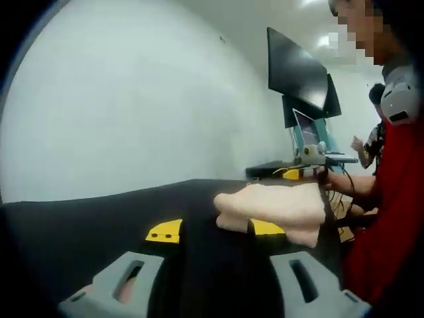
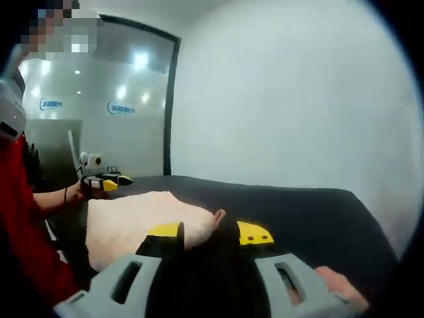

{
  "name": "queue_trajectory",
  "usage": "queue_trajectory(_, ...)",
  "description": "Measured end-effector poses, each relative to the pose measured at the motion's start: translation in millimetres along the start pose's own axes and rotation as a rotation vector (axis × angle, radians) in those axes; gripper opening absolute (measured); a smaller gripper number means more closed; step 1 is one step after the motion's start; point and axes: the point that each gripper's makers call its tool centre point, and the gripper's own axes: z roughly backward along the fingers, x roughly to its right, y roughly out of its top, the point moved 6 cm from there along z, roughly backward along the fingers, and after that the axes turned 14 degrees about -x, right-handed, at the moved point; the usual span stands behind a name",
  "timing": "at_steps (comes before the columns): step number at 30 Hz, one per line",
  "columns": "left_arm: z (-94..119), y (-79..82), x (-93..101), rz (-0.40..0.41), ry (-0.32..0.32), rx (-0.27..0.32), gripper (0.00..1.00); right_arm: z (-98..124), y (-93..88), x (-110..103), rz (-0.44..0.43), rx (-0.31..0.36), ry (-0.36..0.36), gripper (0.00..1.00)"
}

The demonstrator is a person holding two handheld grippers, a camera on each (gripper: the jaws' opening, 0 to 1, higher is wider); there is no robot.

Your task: Fold the towel on the table until its edges align and the towel forms a compact rectangular stack.

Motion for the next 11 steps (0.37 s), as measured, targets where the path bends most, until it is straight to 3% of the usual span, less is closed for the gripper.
queue_trajectory(2,0.2,-0.9,-0.8,-0.005,0.003,-0.004,0.34,-0.4,-2.3,1.2,0.004,-0.015,-0.016,0.25)
queue_trajectory(5,1.4,-0.6,-2.0,-0.001,0.005,0.003,0.34,-0.1,-0.7,-1.2,0.035,0.016,-0.02,0.16)
queue_trajectory(11,2.8,-0.5,-3.9,0.002,0.013,0.008,0.34,-3.0,-6.7,9.9,0.011,-0.033,-0.029,0.16)
